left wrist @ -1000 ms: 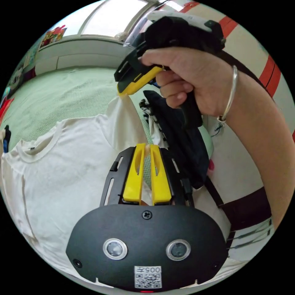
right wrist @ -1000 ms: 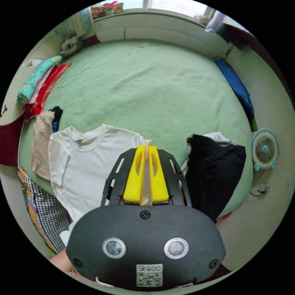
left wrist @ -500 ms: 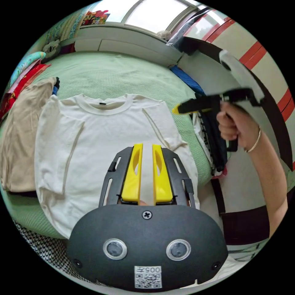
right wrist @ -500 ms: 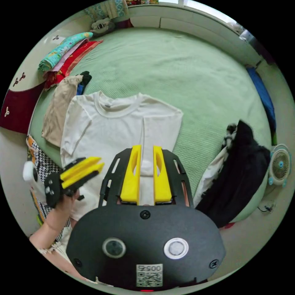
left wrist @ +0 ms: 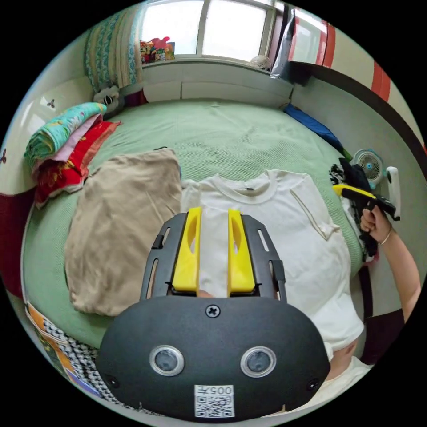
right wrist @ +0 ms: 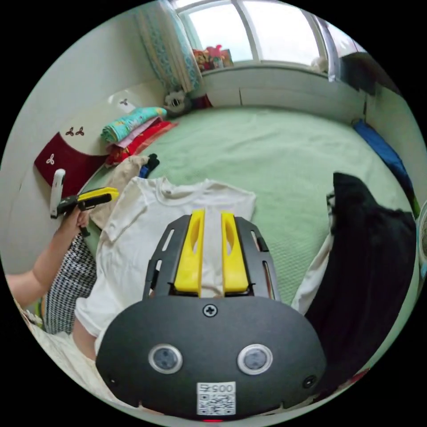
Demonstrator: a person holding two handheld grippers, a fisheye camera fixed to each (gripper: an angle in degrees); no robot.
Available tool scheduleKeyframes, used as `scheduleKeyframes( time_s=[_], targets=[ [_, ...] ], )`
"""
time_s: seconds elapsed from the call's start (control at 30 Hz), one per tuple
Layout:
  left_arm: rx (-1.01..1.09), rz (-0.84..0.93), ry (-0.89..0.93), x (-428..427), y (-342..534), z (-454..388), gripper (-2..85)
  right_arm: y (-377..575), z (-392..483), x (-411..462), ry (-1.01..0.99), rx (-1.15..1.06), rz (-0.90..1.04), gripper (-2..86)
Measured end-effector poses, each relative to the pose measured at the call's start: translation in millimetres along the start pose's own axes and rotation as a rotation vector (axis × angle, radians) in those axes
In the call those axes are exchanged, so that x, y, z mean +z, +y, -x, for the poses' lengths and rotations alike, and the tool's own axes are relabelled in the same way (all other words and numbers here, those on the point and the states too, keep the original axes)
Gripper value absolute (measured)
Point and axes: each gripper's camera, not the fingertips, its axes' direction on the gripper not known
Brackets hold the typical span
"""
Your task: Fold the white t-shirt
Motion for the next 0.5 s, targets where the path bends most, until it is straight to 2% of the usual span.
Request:
scheduleKeyframes(
  time_s=[0.07, 0.13, 0.37, 0.5],
  targets=[
    [0.027, 0.026, -0.01, 8, -10, 6, 12.0, 4, -5, 4, 0.053, -0.069, -0.039, 6.3],
    [0.048, 0.078, -0.019, 21, -21, 12, 13.2, 5, -11, 10, 0.108, -0.045, -0.047, 6.2],
    [0.045, 0.102, -0.002, 31, -32, 29, 13.5, -4, -51, 34, 0.076, 0.043, 0.032, 9.9],
    [0.025, 0.096, -0.009, 25, -29, 37, 10.6, -4, -66, 51, 0.08, 0.076, 0.095, 9.7]
  ],
)
